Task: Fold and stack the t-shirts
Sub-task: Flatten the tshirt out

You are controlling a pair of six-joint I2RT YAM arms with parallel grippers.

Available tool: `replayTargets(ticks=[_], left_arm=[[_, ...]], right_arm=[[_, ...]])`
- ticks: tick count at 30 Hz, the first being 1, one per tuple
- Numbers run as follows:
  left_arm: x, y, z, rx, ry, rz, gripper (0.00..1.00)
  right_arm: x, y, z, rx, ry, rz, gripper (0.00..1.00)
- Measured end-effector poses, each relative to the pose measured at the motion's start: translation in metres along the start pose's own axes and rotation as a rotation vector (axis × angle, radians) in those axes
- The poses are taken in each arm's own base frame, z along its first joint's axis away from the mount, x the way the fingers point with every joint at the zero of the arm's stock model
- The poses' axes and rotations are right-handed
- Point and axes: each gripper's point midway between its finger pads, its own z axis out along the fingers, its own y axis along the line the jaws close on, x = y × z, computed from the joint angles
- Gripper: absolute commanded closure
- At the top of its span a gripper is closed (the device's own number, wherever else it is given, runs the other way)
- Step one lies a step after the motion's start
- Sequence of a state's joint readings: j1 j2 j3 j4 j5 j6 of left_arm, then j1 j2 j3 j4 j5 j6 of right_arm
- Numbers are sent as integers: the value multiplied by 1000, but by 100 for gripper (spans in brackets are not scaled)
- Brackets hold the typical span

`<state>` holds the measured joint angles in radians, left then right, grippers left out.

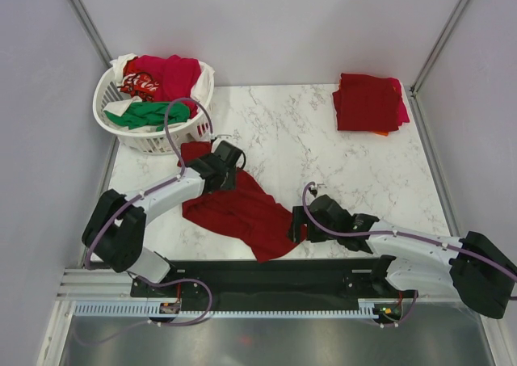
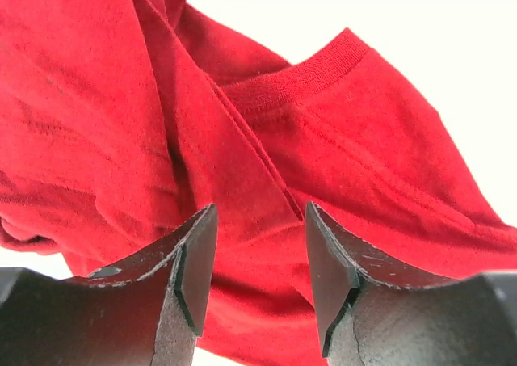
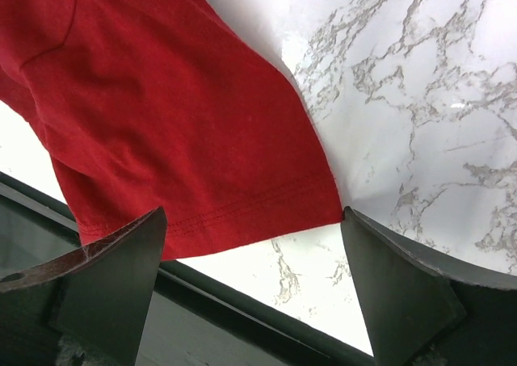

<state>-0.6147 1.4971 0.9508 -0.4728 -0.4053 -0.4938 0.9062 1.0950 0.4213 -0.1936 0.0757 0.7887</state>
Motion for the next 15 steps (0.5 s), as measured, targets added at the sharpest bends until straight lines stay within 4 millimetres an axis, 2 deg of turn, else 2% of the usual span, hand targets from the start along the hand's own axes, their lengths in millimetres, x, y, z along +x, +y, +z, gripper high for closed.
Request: replayTargets(ticks=[8,11,14,15], left_arm=[[5,0,10,-20,28,43,46],[4,-1,12,-22,29,51,53],[6,-1,16,-29,37,61,65],[7,-1,17,-31,40,66,72]], right_arm=[[-4,2,3,-13,-8,6,2],[-5,4,4,-19,-10,6,2],[-6,4,5,-24,-12,6,2],[-6,4,5,-26,-12,8,2]])
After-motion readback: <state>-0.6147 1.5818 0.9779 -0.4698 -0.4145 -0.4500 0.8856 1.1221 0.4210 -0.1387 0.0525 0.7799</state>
